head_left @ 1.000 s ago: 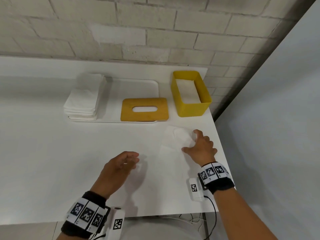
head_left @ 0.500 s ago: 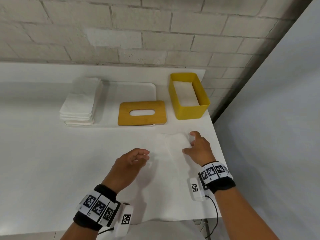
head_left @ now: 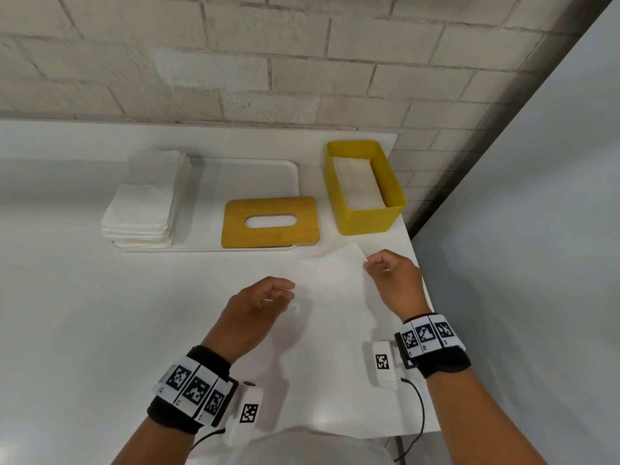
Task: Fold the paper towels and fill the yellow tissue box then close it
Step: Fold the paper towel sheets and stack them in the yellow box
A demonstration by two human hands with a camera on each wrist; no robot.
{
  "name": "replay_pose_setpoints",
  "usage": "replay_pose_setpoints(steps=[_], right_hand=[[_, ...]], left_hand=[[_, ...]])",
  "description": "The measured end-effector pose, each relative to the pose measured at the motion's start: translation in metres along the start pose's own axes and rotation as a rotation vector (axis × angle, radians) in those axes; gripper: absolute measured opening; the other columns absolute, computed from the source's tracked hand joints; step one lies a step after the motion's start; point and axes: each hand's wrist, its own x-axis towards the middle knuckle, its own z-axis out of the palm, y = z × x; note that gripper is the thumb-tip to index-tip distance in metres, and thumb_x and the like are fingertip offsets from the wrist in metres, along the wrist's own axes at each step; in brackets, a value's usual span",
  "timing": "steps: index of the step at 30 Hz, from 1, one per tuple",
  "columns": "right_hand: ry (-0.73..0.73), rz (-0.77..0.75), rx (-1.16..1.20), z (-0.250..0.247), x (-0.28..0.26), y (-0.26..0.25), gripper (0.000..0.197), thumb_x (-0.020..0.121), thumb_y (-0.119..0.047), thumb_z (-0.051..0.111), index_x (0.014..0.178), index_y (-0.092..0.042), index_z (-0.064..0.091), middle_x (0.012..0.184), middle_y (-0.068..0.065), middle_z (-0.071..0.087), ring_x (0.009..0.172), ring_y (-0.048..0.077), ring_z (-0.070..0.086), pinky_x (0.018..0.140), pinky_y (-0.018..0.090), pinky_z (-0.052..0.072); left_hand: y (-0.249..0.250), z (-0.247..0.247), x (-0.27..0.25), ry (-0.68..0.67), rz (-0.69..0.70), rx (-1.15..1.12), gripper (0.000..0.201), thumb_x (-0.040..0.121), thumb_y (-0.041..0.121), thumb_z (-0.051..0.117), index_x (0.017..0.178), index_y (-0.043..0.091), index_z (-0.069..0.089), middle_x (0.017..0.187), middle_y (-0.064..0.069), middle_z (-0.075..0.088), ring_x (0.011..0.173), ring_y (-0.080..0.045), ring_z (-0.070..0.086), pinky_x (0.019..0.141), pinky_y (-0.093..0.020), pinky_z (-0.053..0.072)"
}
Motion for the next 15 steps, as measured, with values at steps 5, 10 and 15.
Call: replay_pose_setpoints(steps=[5,10,15], right_hand=[[0.139,-0.098,0.138,-0.003,-0.005,-0.014,0.008,0.097,-0.025,0.064,0.095,-0.027,0.071,0.099,-0.013,0.072,0.097,0.002,0.064,0.092,0.031,0.053],[0.032,-0.175,0.51,-0.016,-0.03,-0.057,0.01,0.101,-0.015,0.06,0.094,-0.018,0.066,0.078,-0.003,0.063,0.071,0.01,0.053,0.069,0.027,0.044],[-0.162,-0.192,0.703,-0.008,-0.065,-0.091,0.009,0.103,-0.011,0.056,0.101,-0.006,0.063,0.083,0.012,0.063,0.076,0.022,0.055,0.071,0.035,0.046]], left_hand=[[0.001,-0.002,0.002,0.015,0.012,-0.024,0.018,0.096,0.034,0.062,0.111,0.038,0.07,0.105,0.018,0.076,0.095,-0.001,0.072,0.1,-0.044,0.055],[0.003,-0.003,0.001,0.011,0.029,-0.212,0.062,0.07,0.071,0.062,0.128,0.048,0.059,0.13,0.023,0.067,0.117,0.005,0.063,0.112,-0.041,0.047],[0.019,-0.005,-0.007,-0.095,0.113,-0.421,0.06,0.085,0.059,0.062,0.139,0.032,0.058,0.14,0.011,0.064,0.132,-0.008,0.058,0.116,-0.042,0.041]])
